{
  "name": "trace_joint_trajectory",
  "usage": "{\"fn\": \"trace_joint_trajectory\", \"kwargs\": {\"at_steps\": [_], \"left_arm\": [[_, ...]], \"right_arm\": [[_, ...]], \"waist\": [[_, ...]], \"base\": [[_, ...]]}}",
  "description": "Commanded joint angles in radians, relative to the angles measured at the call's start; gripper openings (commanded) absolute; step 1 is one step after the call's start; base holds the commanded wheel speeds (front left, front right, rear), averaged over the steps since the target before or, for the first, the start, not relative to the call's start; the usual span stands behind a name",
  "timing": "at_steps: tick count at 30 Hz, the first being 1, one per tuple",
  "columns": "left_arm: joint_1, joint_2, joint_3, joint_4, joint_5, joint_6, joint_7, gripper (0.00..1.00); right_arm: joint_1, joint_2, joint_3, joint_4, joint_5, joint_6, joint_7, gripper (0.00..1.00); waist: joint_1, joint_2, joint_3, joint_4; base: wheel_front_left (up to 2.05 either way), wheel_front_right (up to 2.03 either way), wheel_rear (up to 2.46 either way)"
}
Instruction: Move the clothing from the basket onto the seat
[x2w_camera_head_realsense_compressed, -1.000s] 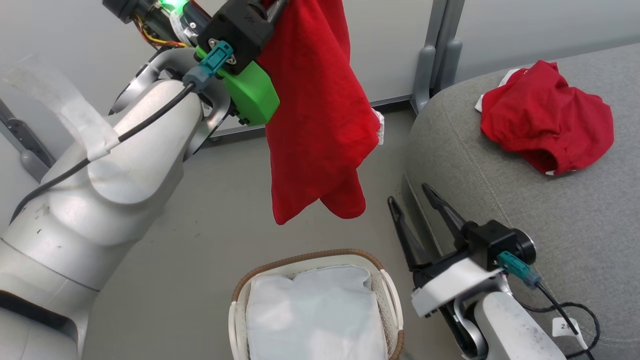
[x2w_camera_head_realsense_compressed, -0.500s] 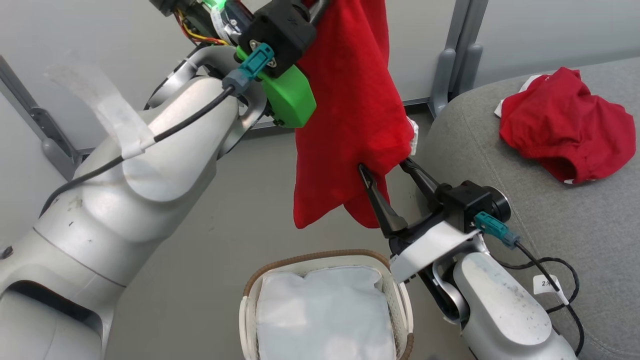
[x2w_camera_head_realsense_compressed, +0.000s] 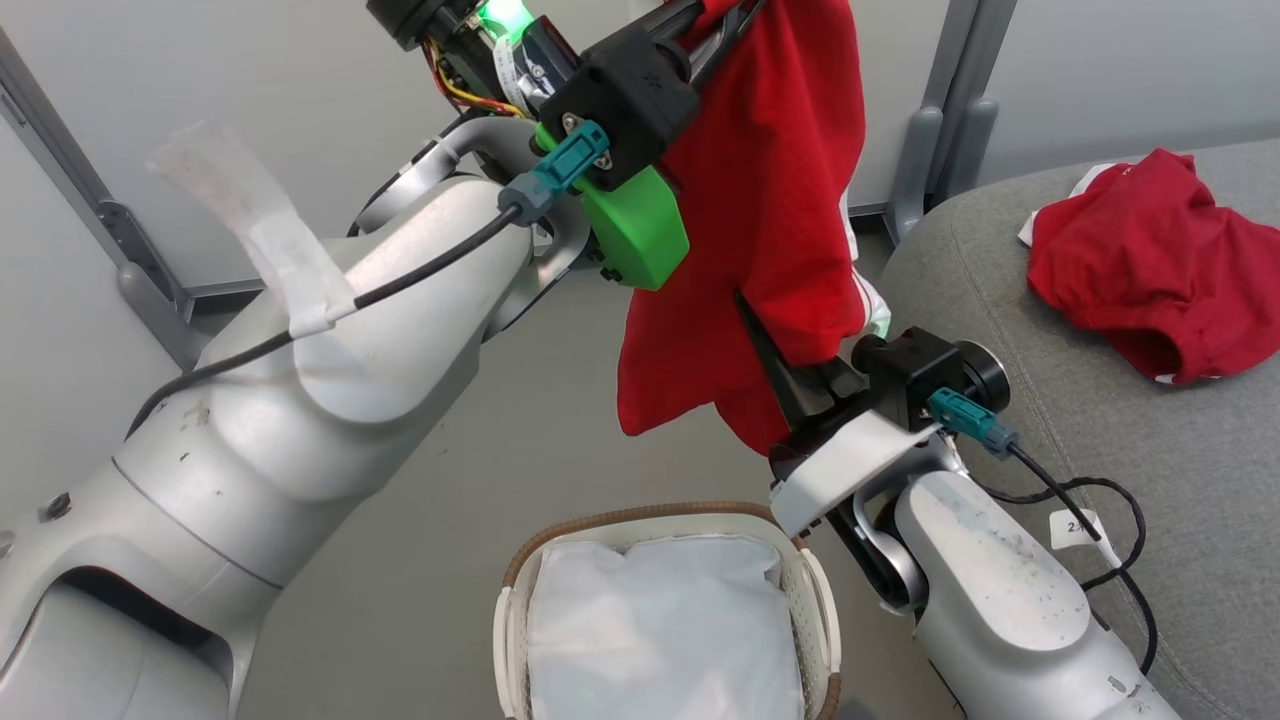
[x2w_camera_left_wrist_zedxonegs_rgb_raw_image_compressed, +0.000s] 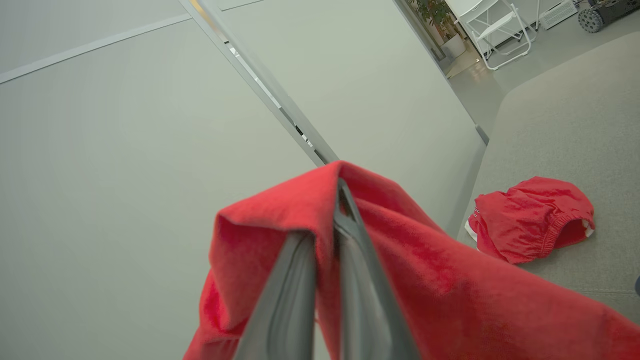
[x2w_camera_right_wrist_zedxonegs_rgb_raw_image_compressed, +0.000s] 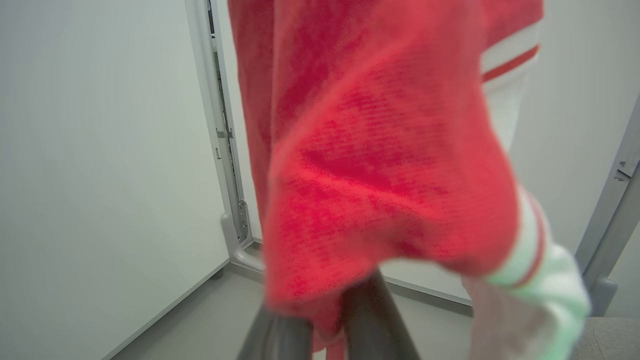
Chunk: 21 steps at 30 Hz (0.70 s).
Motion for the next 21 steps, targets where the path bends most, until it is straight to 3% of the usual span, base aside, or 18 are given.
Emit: {"fn": "trace_joint_trajectory", "kwargs": {"at_steps": [1, 5, 7, 9, 10, 21], "left_arm": [[0.026, 0.009, 0.003, 0.005, -0.013, 0.005, -0.005, 0.00], [0.058, 0.021, 0.010, 0.029, -0.036, 0.011, -0.009, 0.00], [0.081, 0.025, 0.016, 0.043, -0.049, 0.016, -0.018, 0.30], [0.106, 0.031, 0.020, 0.060, -0.063, 0.017, -0.028, 0.81], [0.121, 0.034, 0.025, 0.069, -0.077, 0.017, -0.031, 1.00], [0.282, 0.050, 0.028, 0.138, -0.130, 0.012, -0.070, 1.00]], "right_arm": [[-0.007, -0.004, 0.003, 0.000, 0.003, -0.001, -0.002, 0.00], [0.011, -0.004, 0.003, -0.020, -0.001, -0.001, -0.002, 0.00], [0.019, -0.003, 0.000, -0.038, -0.003, -0.001, -0.002, 0.00], [0.027, -0.003, -0.005, -0.059, -0.008, -0.001, -0.002, 0.00], [0.034, -0.004, -0.010, -0.069, -0.010, -0.001, -0.002, 0.00], [0.078, -0.003, -0.089, -0.153, -0.046, -0.001, -0.002, 0.00]], "waist": [[0.0001, 0.0000, 0.000, 0.000], [0.0001, 0.0000, 0.001, -0.004], [0.0001, 0.0000, 0.001, -0.008], [0.0001, 0.0000, 0.002, -0.011], [0.0001, 0.0000, 0.002, -0.013], [0.0001, 0.0000, 0.011, -0.022]], "base": [[0.00, 0.00, 0.00], [0.00, 0.00, 0.00], [0.00, 0.00, 0.00], [0.00, 0.00, 0.00], [0.00, 0.00, 0.00], [0.00, 0.00, 0.00]]}}
